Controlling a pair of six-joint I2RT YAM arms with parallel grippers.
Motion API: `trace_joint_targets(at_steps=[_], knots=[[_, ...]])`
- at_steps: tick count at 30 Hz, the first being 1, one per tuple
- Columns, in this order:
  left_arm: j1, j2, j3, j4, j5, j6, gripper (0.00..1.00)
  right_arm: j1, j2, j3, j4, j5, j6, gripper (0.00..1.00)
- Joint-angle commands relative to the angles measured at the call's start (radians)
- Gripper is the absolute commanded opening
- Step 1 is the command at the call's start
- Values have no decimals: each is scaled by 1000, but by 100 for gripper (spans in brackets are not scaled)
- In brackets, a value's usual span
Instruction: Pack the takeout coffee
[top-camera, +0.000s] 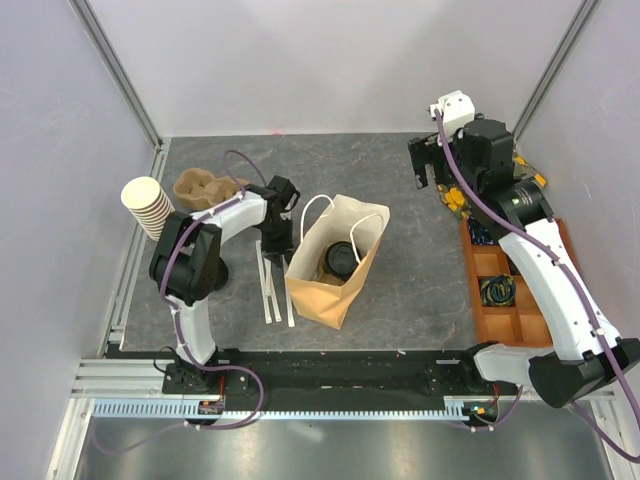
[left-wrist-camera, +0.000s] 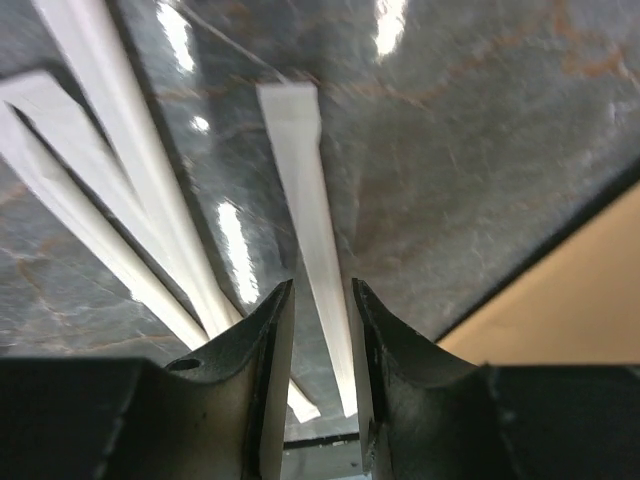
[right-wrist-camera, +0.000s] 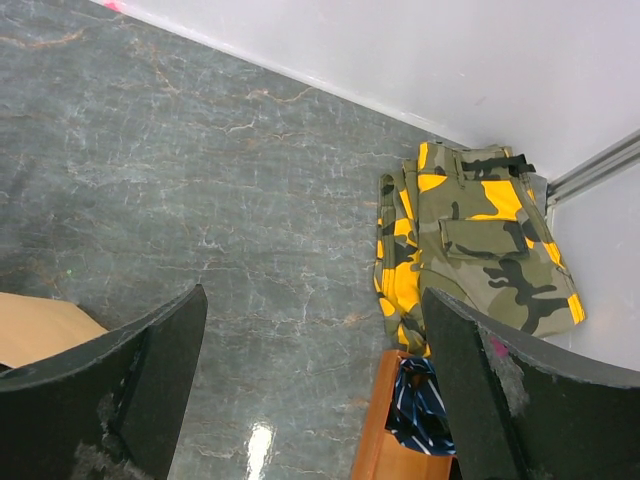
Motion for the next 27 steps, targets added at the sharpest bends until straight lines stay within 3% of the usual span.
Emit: trace_joint_targets(at_steps=[1, 11, 22, 27], knots=[[-13, 30, 78, -1, -75, -48, 36, -3, -42, -30, 5, 16, -1, 97], [-22, 121, 92, -3, -114, -49, 29, -3, -54, -47, 8, 20, -17, 97], [-14, 164, 252, -26, -95, -8, 4, -3, -46, -48, 13, 13, -21, 97], [4, 152, 339, -50, -91, 4, 2, -3, -33, -31, 19, 2, -20, 98]])
